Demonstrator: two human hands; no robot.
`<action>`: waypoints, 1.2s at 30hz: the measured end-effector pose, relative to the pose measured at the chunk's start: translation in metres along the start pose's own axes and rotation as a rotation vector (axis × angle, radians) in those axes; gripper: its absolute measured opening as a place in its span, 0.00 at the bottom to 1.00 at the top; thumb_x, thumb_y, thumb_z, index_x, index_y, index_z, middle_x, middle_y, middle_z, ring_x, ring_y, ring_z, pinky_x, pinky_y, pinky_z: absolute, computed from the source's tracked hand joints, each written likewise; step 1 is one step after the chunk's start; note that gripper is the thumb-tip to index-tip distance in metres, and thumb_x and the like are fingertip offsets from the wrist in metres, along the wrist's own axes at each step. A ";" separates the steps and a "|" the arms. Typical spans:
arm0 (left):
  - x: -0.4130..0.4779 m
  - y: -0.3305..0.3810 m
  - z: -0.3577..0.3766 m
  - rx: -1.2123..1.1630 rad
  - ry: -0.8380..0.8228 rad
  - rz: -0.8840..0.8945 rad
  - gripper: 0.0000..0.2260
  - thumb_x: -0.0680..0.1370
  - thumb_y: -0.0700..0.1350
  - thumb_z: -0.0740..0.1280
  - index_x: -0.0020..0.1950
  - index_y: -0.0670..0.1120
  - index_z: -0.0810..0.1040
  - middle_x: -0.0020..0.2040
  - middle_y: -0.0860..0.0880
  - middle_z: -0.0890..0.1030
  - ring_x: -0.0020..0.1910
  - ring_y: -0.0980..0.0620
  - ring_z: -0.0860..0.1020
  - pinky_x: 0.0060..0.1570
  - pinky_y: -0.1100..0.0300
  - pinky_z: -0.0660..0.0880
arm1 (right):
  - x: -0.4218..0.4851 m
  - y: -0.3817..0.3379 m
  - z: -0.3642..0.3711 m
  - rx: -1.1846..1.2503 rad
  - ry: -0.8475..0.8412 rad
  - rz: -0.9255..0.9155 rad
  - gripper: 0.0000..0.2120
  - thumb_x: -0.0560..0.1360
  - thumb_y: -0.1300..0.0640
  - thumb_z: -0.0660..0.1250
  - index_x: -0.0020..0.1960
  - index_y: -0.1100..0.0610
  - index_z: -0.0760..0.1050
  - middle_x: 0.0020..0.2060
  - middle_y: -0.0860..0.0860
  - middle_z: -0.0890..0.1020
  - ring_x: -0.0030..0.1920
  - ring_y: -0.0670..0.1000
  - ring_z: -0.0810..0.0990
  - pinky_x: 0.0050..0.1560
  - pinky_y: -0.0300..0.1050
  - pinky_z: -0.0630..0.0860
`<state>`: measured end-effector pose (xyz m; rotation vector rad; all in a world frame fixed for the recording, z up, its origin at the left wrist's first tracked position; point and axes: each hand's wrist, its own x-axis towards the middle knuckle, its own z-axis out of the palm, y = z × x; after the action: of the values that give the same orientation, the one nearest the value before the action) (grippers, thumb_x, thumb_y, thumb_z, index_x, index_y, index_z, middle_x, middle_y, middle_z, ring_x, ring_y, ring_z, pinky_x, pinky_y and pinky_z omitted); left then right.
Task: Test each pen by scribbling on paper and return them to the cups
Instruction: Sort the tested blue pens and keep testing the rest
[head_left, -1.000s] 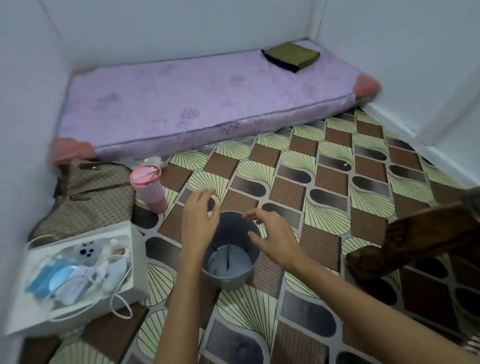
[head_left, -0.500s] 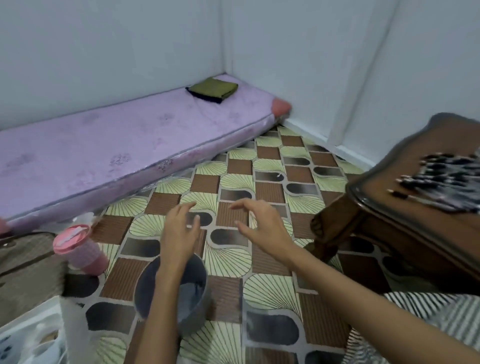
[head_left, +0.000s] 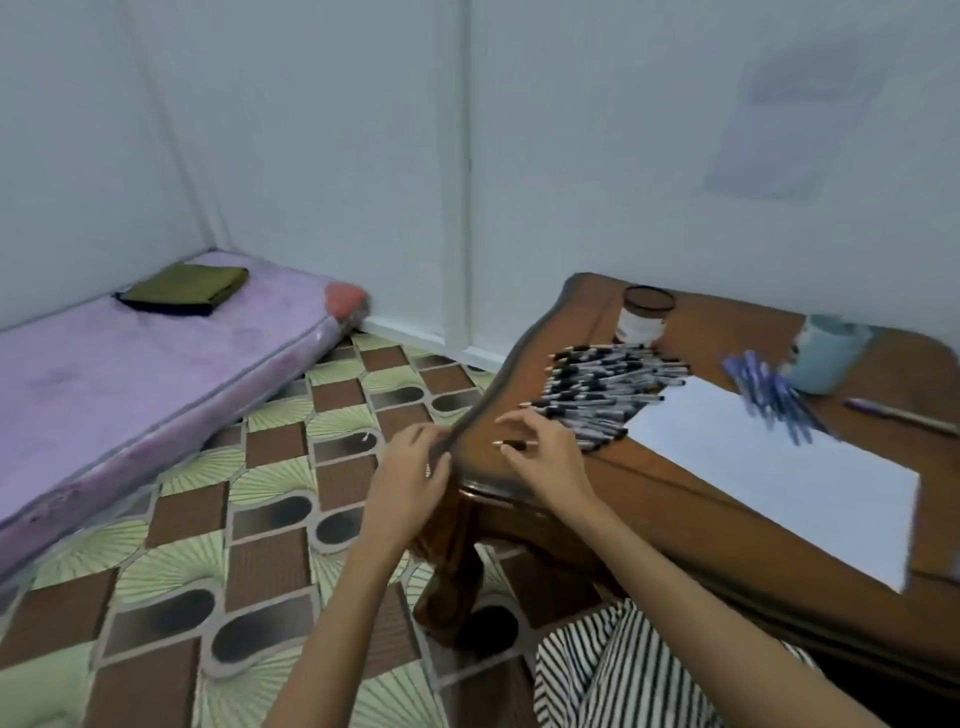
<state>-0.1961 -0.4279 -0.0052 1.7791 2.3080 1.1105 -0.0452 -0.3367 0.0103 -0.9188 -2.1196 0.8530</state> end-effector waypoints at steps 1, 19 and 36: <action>0.012 0.013 0.012 -0.012 -0.023 0.032 0.14 0.77 0.41 0.64 0.63 0.45 0.74 0.60 0.48 0.75 0.62 0.50 0.70 0.57 0.65 0.63 | 0.003 0.009 -0.013 0.008 0.026 0.031 0.13 0.72 0.65 0.69 0.54 0.53 0.78 0.50 0.47 0.80 0.55 0.47 0.78 0.55 0.38 0.76; 0.136 0.218 0.254 -0.129 -0.312 0.467 0.14 0.79 0.40 0.62 0.64 0.44 0.74 0.65 0.46 0.73 0.65 0.48 0.69 0.62 0.61 0.64 | -0.008 0.197 -0.226 -0.267 0.474 0.432 0.14 0.72 0.63 0.70 0.56 0.53 0.80 0.56 0.52 0.81 0.59 0.52 0.76 0.58 0.42 0.71; 0.157 0.226 0.327 -0.211 -0.345 0.518 0.16 0.78 0.41 0.63 0.66 0.43 0.73 0.67 0.45 0.71 0.66 0.47 0.69 0.64 0.58 0.64 | -0.045 0.259 -0.291 -0.418 0.767 0.706 0.12 0.75 0.68 0.65 0.54 0.57 0.79 0.60 0.57 0.73 0.61 0.54 0.69 0.53 0.37 0.67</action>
<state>0.0759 -0.1042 -0.0660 2.3215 1.5226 0.9427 0.2940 -0.1470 -0.0373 -1.9092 -1.2983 0.2510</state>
